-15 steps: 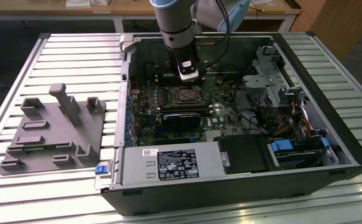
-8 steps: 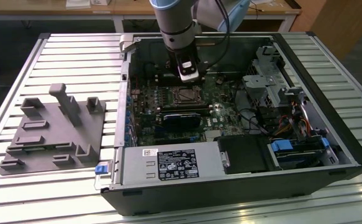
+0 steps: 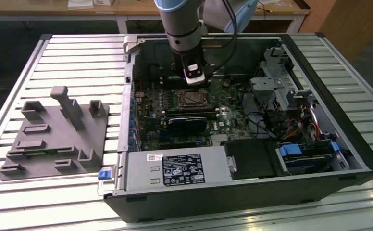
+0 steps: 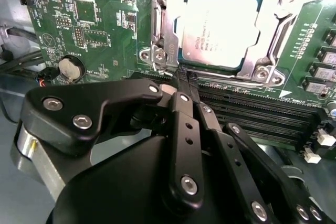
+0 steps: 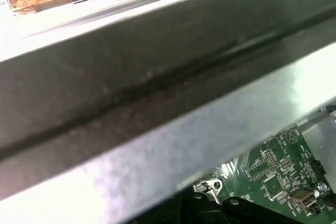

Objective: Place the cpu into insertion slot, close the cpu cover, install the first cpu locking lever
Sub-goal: 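Install the first cpu locking lever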

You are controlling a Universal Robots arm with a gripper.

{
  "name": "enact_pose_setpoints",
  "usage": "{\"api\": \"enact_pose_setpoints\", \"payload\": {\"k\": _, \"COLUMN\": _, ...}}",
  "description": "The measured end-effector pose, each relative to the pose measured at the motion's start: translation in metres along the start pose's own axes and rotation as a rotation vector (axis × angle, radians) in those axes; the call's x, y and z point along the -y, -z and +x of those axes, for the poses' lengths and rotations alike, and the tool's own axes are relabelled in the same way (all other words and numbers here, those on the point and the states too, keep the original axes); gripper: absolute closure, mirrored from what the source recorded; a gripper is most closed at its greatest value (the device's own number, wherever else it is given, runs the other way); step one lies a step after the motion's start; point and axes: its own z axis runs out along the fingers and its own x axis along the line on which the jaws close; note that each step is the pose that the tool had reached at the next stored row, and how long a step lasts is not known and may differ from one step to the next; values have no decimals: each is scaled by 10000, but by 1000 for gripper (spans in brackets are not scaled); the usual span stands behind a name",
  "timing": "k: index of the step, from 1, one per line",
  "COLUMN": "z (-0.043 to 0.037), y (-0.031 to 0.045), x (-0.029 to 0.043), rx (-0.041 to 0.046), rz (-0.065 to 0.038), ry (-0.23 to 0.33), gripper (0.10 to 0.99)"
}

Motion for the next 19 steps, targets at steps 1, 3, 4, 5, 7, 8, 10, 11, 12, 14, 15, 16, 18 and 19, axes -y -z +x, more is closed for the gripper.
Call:
{"api": "enact_pose_setpoints", "payload": {"k": 1, "z": -1, "y": 5, "x": -1, "rx": 0, "rz": 0, "ry": 0, "gripper": 980}}
{"api": "enact_pose_setpoints", "payload": {"k": 3, "z": -5, "y": 28, "x": -6, "rx": 1, "rz": -1, "ry": 0, "gripper": 980}}
{"api": "enact_pose_setpoints", "payload": {"k": 4, "z": -8, "y": 45, "x": -10, "rx": 1, "rz": 3, "ry": 0, "gripper": 980}}
{"api": "enact_pose_setpoints", "payload": {"k": 5, "z": -11, "y": 62, "x": -14, "rx": 1, "rz": 3, "ry": 1, "gripper": 980}}
{"api": "enact_pose_setpoints", "payload": {"k": 7, "z": -17, "y": 100, "x": -22, "rx": 1, "rz": 4, "ry": 1, "gripper": 980}}
{"api": "enact_pose_setpoints", "payload": {"k": 8, "z": -20, "y": 117, "x": -26, "rx": 1, "rz": 3, "ry": 1, "gripper": 980}}
{"api": "enact_pose_setpoints", "payload": {"k": 10, "z": -26, "y": 150, "x": -34, "rx": 1, "rz": 5, "ry": 1, "gripper": 980}}
{"api": "enact_pose_setpoints", "payload": {"k": 11, "z": -29, "y": 165, "x": -37, "rx": 1, "rz": 5, "ry": 1, "gripper": 980}}
{"api": "enact_pose_setpoints", "payload": {"k": 12, "z": -31, "y": 179, "x": -40, "rx": 0, "rz": 5, "ry": 1, "gripper": 980}}
{"api": "enact_pose_setpoints", "payload": {"k": 14, "z": -35, "y": 203, "x": -46, "rx": 1, "rz": 4, "ry": 1, "gripper": 980}}
{"api": "enact_pose_setpoints", "payload": {"k": 15, "z": -37, "y": 215, "x": -49, "rx": 1, "rz": 4, "ry": 1, "gripper": 980}}
{"api": "enact_pose_setpoints", "payload": {"k": 16, "z": -39, "y": 224, "x": -51, "rx": 1, "rz": 4, "ry": 1, "gripper": 980}}
{"api": "enact_pose_setpoints", "payload": {"k": 18, "z": -40, "y": 232, "x": -53, "rx": 1, "rz": 3, "ry": 1, "gripper": 980}}
{"api": "enact_pose_setpoints", "payload": {"k": 19, "z": -40, "y": 232, "x": -53, "rx": 1, "rz": 3, "ry": 1, "gripper": 980}}
